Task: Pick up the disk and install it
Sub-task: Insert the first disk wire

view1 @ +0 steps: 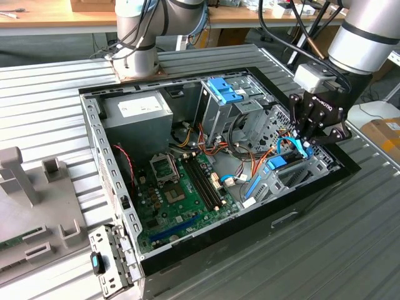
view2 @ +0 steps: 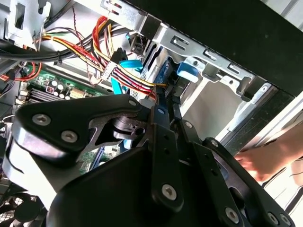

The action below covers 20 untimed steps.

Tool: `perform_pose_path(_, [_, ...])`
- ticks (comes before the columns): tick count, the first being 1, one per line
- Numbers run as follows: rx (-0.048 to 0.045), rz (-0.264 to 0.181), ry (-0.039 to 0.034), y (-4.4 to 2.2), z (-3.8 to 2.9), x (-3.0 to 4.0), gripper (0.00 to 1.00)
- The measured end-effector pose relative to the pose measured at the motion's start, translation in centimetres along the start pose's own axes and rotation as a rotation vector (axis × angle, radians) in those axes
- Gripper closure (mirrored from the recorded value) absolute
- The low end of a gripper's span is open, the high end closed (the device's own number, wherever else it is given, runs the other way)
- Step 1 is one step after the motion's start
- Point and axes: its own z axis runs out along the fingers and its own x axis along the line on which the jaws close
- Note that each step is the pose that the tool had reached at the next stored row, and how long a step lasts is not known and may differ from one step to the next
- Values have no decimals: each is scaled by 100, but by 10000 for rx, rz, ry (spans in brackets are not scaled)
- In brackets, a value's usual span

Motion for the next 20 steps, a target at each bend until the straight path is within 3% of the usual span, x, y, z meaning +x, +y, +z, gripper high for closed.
perform_pose_path(3, [0, 1, -11, -1, 11, -2, 83])
perform_pose_path(4, [-1, 0, -10, -2, 11, -1, 70])
perform_pose_path(8, [0, 0, -7, -1, -25, 2, 70])
perform_pose_path(12, [0, 0, -5, 3, -172, 18, 70])
perform_pose_path(13, [0, 0, -9, 6, -256, 28, 70])
perform_pose_path(15, [3, -3, -49, 12, -301, 33, 70])
perform_pose_path(16, [16, -6, -106, 26, -308, 35, 70])
perform_pose_path(20, [67, -36, -224, 94, -306, 40, 70])
